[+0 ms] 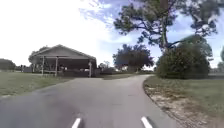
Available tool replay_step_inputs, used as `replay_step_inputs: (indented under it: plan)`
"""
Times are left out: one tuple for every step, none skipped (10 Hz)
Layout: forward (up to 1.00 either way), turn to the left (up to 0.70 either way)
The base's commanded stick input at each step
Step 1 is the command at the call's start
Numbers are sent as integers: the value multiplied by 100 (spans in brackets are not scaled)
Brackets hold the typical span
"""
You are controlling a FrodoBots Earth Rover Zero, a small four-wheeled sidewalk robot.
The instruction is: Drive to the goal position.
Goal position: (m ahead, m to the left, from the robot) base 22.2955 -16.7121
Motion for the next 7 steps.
replay_step_inputs:
  plan:
    - [69,3]
    - [69,3]
    - [69,3]
    - [69,3]
    - [69,3]
    - [69,3]
    - [69,3]
